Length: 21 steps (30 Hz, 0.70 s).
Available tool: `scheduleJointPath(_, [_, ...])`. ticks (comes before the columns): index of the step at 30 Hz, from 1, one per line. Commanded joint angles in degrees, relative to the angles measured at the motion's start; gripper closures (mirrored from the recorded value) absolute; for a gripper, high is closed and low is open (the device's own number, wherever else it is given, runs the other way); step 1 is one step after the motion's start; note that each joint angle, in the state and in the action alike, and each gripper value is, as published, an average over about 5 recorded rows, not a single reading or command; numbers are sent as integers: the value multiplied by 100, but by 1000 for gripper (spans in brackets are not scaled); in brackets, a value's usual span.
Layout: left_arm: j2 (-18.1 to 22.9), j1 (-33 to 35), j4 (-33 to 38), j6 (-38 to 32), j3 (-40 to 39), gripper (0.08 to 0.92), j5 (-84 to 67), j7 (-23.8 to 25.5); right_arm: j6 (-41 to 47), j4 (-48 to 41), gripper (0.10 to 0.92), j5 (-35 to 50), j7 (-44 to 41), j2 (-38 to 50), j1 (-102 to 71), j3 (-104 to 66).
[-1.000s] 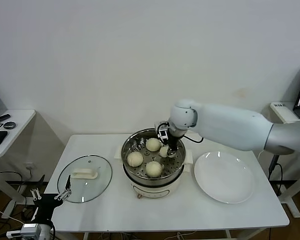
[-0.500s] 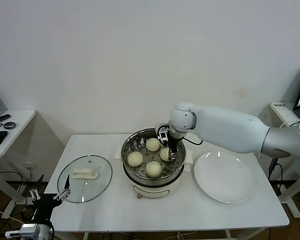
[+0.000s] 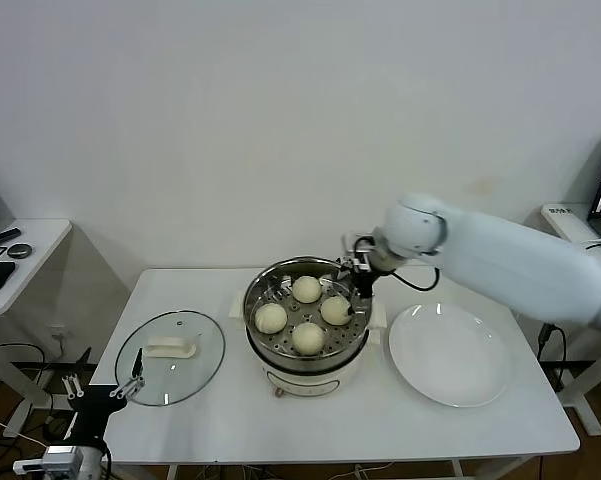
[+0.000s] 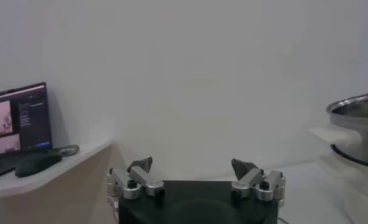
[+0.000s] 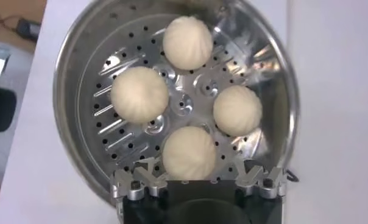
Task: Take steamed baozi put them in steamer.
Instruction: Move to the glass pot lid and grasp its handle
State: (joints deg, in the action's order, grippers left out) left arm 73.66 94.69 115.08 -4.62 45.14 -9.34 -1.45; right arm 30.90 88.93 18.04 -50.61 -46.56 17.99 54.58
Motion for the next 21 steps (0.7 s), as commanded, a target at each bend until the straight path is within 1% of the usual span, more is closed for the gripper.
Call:
scheduleJointPath(1, [36,5,19,-29,-14,177,-6,13,-1205,1252,203,123,2449,1661,-3637,-3676])
scheduleJointPath(3, [63,15,40,-48,-31,177,-12,17,-1539,1406,203,-271,2836,1595,-4842,-4805])
scheduleJointPath(5, [85,34,68,-84,-59,177,-19,15,-1880,1532,203,-721,3134,1274,-6115,-6023])
scheduleJointPath(7, [96,57,102,-128,-90,177,-27,6,-2216,1668,203,-1036,3314,718,-7288,-7157])
scheduleJointPath(10, [102,85,153,-172,-128,177,-38,-17,-2877,1808,203,-1421,3446,-192,-8444,-8289])
scheduleJointPath(13, [132,96,205,-180,-209,177,19,-68,-3571,1873,203,-1768,3480,-1152,-9183,-9184])
scheduleJointPath(16, [162,103,244,-171,-337,177,230,-151,-4047,1884,203,-1927,3429,-2023,-9537,-9855])
scheduleJointPath(19, [130,121,255,-160,-457,177,628,-249,-4474,1812,203,-2070,3344,-2759,-9731,-10392])
scheduleJointPath(21, [84,122,212,-158,-517,177,1098,-390,-4684,1805,203,-2055,3287,-3098,-9868,-10649])
